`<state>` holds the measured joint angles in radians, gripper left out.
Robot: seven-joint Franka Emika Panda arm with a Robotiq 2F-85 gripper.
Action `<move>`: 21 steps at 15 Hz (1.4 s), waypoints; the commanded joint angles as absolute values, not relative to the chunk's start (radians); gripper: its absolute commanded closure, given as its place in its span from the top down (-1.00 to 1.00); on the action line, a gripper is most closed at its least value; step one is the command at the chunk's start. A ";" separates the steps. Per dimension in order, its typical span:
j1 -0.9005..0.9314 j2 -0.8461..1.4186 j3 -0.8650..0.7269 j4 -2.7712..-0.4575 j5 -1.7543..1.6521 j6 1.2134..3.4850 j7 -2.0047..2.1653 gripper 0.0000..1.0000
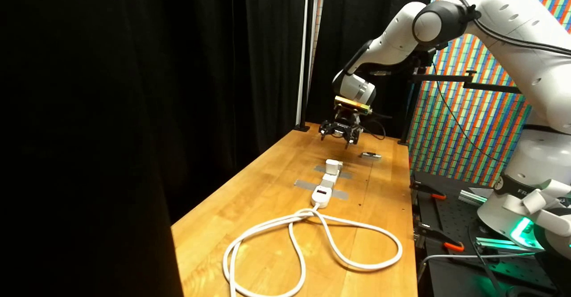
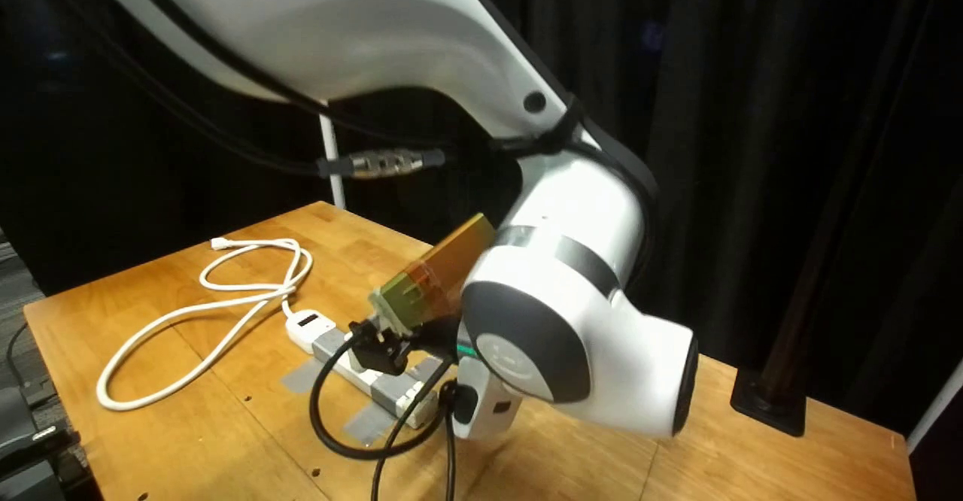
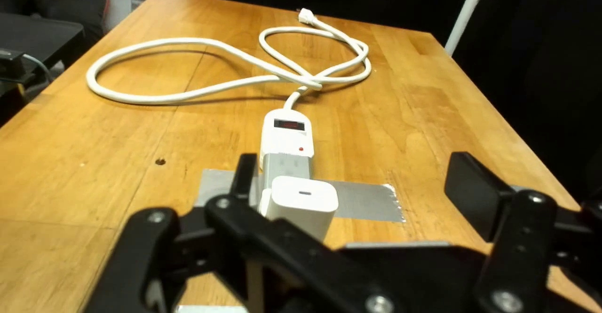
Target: Plug the charger head into the extension cable
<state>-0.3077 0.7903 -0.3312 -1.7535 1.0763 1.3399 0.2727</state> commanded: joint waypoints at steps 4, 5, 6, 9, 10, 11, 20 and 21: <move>-0.125 0.400 -0.351 -2.030 0.921 1.698 0.388 1.00; -0.103 0.352 -0.343 -2.059 0.890 1.758 0.410 1.00; -0.081 0.309 -0.333 -2.086 0.857 1.819 0.428 1.00; -0.039 0.206 -0.293 -2.152 0.736 1.984 0.461 1.00; -0.029 0.177 -0.278 -2.176 0.693 2.043 0.481 1.00; -0.021 0.151 -0.265 -2.199 0.642 2.096 0.514 1.00; -0.002 0.043 -0.149 -2.322 0.093 2.276 1.008 1.00; -0.005 0.040 -0.134 -2.326 0.095 2.267 1.013 1.00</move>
<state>-0.0033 0.0864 -0.1664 -2.2846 0.1562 2.2548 0.9357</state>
